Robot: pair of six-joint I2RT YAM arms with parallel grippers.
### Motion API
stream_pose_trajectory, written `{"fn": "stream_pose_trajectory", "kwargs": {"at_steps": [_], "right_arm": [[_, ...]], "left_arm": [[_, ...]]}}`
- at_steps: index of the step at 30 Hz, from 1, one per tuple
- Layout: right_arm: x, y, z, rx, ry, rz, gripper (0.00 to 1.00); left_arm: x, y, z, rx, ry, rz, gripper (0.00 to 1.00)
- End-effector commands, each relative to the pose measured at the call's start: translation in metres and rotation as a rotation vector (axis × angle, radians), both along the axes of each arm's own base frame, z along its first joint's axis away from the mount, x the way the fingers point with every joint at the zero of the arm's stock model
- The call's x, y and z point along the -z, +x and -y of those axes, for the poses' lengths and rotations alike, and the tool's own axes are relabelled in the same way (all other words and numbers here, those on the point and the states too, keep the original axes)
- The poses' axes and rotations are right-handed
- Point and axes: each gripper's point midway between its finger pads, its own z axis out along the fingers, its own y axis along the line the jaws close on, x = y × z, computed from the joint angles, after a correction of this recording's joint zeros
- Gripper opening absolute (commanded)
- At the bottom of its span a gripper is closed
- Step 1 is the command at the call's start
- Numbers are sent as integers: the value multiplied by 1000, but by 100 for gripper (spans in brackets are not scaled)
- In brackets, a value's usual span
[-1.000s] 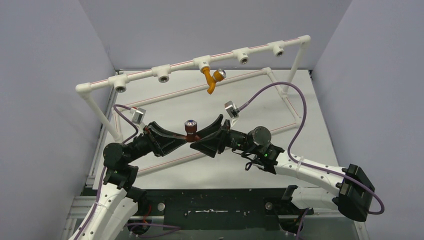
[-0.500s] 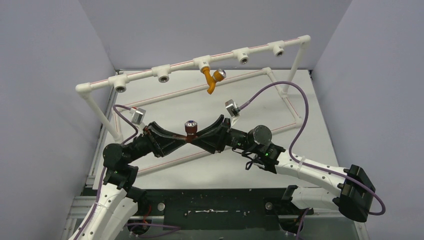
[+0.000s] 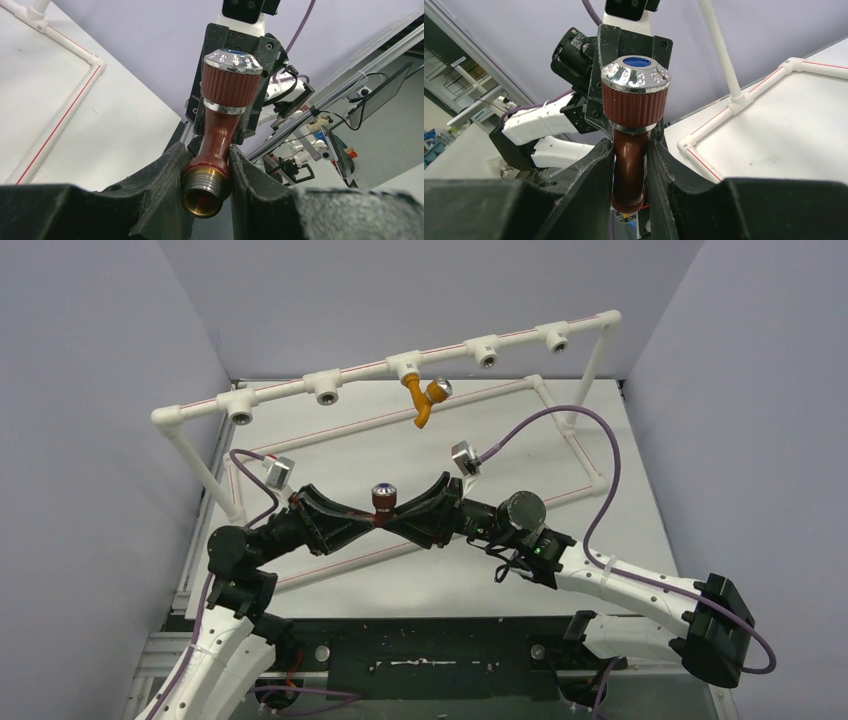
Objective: Install the water faucets
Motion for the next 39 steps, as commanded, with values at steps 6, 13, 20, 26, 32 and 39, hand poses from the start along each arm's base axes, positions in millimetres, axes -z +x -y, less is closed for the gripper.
{"fn": "stream_pose_trajectory", "kwargs": {"at_steps": [6, 13, 20, 26, 32, 39], "right_arm": [[-51, -10, 14, 16, 106, 114, 0], [-50, -15, 16, -6, 99, 118, 33], [-44, -16, 18, -6, 72, 114, 47], [-40, -17, 17, -12, 49, 112, 47], [-33, -14, 15, -8, 20, 103, 47], [-35, -14, 13, -14, 26, 109, 44]], "left_arm": [[-18, 0, -2, -31, 2, 83, 0], [-19, 0, -2, -26, 2, 85, 0], [-21, 0, -2, -26, 2, 87, 0], [-22, -1, -2, -25, 1, 87, 0], [-24, -2, -2, -18, 1, 94, 0], [-24, -3, -1, -12, 1, 92, 0]]}}
